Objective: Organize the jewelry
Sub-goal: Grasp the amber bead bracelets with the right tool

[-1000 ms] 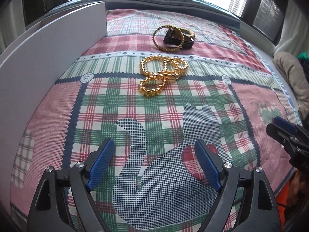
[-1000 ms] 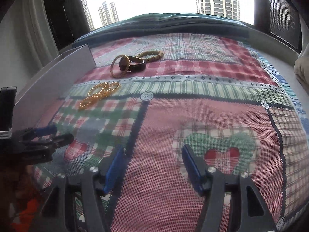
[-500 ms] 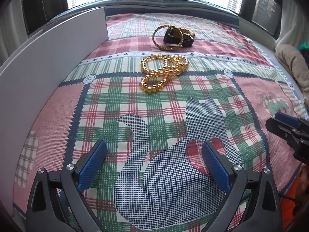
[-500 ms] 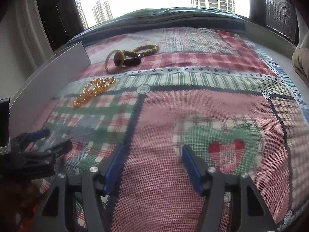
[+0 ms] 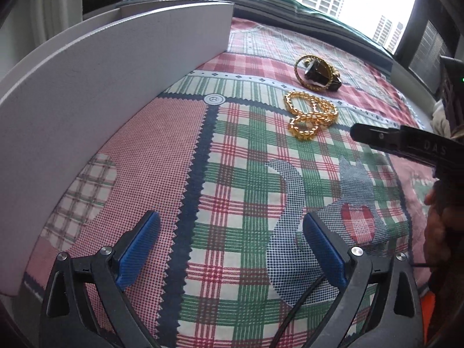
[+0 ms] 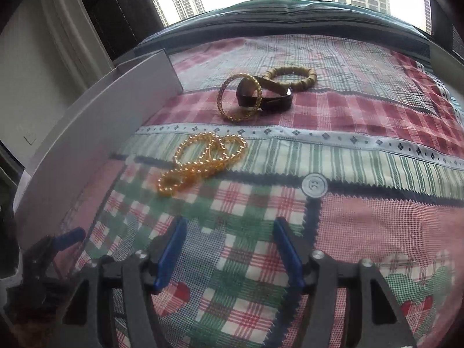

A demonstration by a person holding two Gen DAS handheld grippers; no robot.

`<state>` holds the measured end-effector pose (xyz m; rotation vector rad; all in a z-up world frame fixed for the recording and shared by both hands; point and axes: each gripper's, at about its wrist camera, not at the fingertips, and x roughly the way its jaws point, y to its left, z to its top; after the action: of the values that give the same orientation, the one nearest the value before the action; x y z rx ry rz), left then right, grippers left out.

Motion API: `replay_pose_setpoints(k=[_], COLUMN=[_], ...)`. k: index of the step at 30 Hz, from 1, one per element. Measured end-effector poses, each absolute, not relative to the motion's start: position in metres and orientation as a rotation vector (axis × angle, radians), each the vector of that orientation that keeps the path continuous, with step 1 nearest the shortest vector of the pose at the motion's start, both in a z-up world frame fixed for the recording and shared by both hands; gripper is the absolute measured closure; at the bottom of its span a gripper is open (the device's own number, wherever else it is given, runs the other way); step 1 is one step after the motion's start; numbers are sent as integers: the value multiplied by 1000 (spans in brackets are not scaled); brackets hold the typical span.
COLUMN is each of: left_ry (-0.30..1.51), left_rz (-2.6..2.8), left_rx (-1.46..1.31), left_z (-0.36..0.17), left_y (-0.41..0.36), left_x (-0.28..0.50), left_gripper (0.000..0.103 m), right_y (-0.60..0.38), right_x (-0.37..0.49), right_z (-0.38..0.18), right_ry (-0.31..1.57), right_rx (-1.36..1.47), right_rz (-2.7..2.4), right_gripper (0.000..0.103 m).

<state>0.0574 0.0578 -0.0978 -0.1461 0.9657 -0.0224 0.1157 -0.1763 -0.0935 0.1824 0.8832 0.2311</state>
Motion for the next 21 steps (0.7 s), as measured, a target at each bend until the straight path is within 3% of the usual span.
replay_pose_setpoints(k=[6,8,10,12,21], left_ry=[963,964,966,969,988], left_rz=[-10,-8,-8,-8,-59], left_rx=[-145,-141,-144,-147,-146], left_z=[-98,-98,-97,-97,-89], left_y=[62,62,63,64,52], left_x=[52,51,49,49,69], left_gripper=[4,4,4,4,4], right_y=[-140,-127,-117,-120,-205], right_x=[176,187,190,185,108], right_z=[-103,-102,-102,-99,-73], right_ry=[887,876,874,880,839], right_rx=[218,162,83,84,70], right_rz=[192,145,144,168,95], right_gripper=[38,43,89,95,95])
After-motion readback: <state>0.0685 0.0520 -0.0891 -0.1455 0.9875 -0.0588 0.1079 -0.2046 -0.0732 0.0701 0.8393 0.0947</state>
